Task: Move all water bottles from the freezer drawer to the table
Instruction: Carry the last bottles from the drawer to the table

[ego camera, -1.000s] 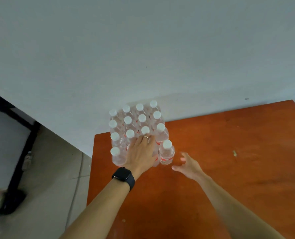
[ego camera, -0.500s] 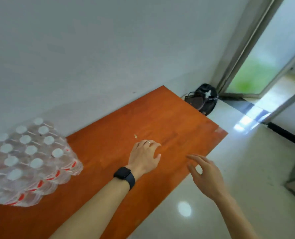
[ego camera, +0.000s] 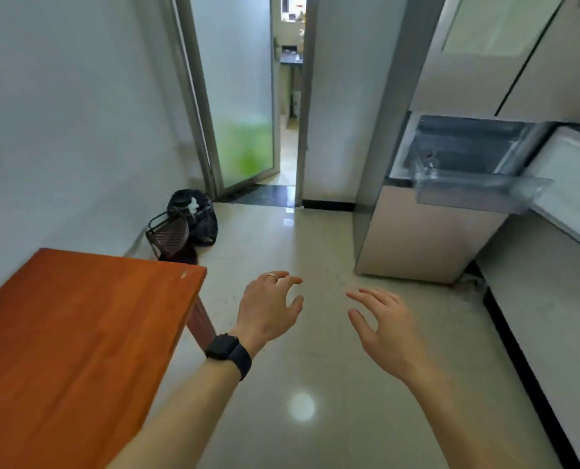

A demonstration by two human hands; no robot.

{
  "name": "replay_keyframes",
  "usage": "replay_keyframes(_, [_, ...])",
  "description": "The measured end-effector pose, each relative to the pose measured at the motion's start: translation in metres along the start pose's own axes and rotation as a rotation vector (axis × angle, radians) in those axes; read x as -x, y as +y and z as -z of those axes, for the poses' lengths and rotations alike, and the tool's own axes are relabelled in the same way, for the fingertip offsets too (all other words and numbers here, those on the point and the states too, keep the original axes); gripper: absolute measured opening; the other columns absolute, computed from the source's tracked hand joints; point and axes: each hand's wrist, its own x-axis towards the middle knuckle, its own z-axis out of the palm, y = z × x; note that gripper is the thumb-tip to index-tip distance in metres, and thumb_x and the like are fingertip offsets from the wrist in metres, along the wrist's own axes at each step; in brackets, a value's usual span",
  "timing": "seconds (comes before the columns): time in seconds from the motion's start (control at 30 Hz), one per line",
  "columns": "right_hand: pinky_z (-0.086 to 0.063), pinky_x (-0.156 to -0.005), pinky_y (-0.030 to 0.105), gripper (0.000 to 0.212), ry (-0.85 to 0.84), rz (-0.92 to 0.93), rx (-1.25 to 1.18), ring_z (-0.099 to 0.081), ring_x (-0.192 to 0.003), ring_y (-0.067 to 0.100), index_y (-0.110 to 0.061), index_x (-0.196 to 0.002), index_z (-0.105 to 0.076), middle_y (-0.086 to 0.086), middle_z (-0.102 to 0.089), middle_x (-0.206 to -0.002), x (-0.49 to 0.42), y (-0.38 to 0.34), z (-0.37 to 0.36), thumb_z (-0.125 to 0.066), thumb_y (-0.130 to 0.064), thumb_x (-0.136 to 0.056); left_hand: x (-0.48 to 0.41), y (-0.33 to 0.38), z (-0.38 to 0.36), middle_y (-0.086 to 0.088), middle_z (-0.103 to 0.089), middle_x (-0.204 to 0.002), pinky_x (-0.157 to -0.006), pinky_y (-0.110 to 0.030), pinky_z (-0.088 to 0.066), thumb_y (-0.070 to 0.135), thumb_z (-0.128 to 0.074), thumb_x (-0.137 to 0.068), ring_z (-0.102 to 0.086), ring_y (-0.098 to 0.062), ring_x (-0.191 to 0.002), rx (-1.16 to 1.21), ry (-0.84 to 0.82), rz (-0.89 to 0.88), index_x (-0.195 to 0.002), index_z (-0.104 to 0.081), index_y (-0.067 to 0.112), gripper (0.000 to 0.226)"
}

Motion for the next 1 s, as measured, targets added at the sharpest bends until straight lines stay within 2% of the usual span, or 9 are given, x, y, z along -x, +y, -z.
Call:
replay_keyframes(0.17, [-0.031, -0.112, 0.03, 0.035, 0.132, -0.11, -0.017, -0.043, -0.132, 0.015, -0.032, -0.132, -0.062, -0.009, -0.059, -0.136, -0.02, 0.084, 0.045, -0.057, -0.039, -0.097, -0.077, 0.089, -0.027, 0.006, -0.052, -0.147, -0.115, -0.036, -0.033, 0.048, -0.052, -0.098, -0.042, -0.016, -0.137, 0.008, -0.029, -0.179, -0.139, -0.055, 0.038, 0.042])
replay_keyframes(0.33, [-0.028, -0.117, 0.035, 0.036, 0.192, -0.202, -0.037, -0.041, -0.136, 0.018, -0.03, -0.134, -0.062, -0.007, -0.056, -0.14, -0.06, 0.153, 0.08, -0.057, -0.036, -0.098, -0.161, 0.151, -0.06, 0.006, -0.051, -0.147, -0.113, -0.036, -0.032, 0.047, -0.051, -0.099, -0.043, -0.016, -0.136, 0.006, -0.061, -0.294, -0.139, -0.055, 0.037, 0.041])
replay_keyframes(0.47, [-0.022, -0.116, 0.029, 0.037, 0.218, -0.259, -0.014, -0.038, -0.138, 0.019, -0.03, -0.135, -0.06, -0.006, -0.055, -0.142, -0.111, 0.212, 0.113, -0.056, -0.034, -0.099, -0.245, 0.195, -0.092, 0.005, -0.053, -0.144, -0.111, -0.037, -0.034, 0.045, -0.051, -0.099, -0.047, -0.016, -0.132, 0.009, -0.074, -0.361, -0.139, -0.055, 0.036, 0.041])
replay_keyframes(0.63, [-0.022, -0.114, 0.025, 0.036, 0.223, -0.321, -0.004, -0.037, -0.138, 0.015, -0.033, -0.134, -0.061, -0.01, -0.055, -0.141, -0.181, 0.287, 0.161, -0.055, -0.037, -0.099, -0.351, 0.25, -0.127, 0.004, -0.055, -0.141, -0.108, -0.037, -0.038, 0.045, -0.051, -0.097, -0.048, -0.019, -0.131, 0.026, -0.112, -0.375, -0.136, -0.056, 0.035, 0.041])
replay_keyframes(0.77, [-0.029, -0.115, 0.031, 0.037, 0.238, -0.357, -0.004, -0.04, -0.135, 0.014, -0.033, -0.134, -0.061, -0.01, -0.055, -0.141, -0.233, 0.344, 0.191, -0.054, -0.04, -0.098, -0.423, 0.29, -0.146, 0.001, -0.055, -0.141, -0.108, -0.041, -0.038, 0.043, -0.052, -0.098, -0.046, -0.022, -0.132, 0.044, -0.157, -0.382, -0.137, -0.056, 0.033, 0.04])
replay_keyframes(0.93, [-0.028, -0.109, 0.023, 0.039, 0.21, -0.385, -0.024, -0.04, -0.134, 0.012, -0.036, -0.136, -0.058, -0.014, -0.054, -0.14, -0.29, 0.404, 0.206, -0.053, -0.043, -0.098, -0.492, 0.329, -0.168, 0.0, -0.053, -0.141, -0.103, -0.04, -0.042, 0.042, -0.051, -0.099, -0.047, -0.021, -0.13, 0.065, -0.193, -0.372, -0.138, -0.054, 0.031, 0.041])
replay_keyframes(1.0, [-0.032, -0.111, 0.028, 0.039, 0.186, -0.367, -0.037, -0.041, -0.133, 0.012, -0.034, -0.136, -0.058, -0.013, -0.055, -0.139, -0.319, 0.426, 0.209, -0.054, -0.042, -0.098, -0.52, 0.342, -0.18, 0.001, -0.052, -0.142, -0.104, -0.043, -0.045, 0.042, -0.052, -0.099, -0.046, -0.02, -0.131, 0.083, -0.213, -0.353, -0.139, -0.053, 0.033, 0.041])
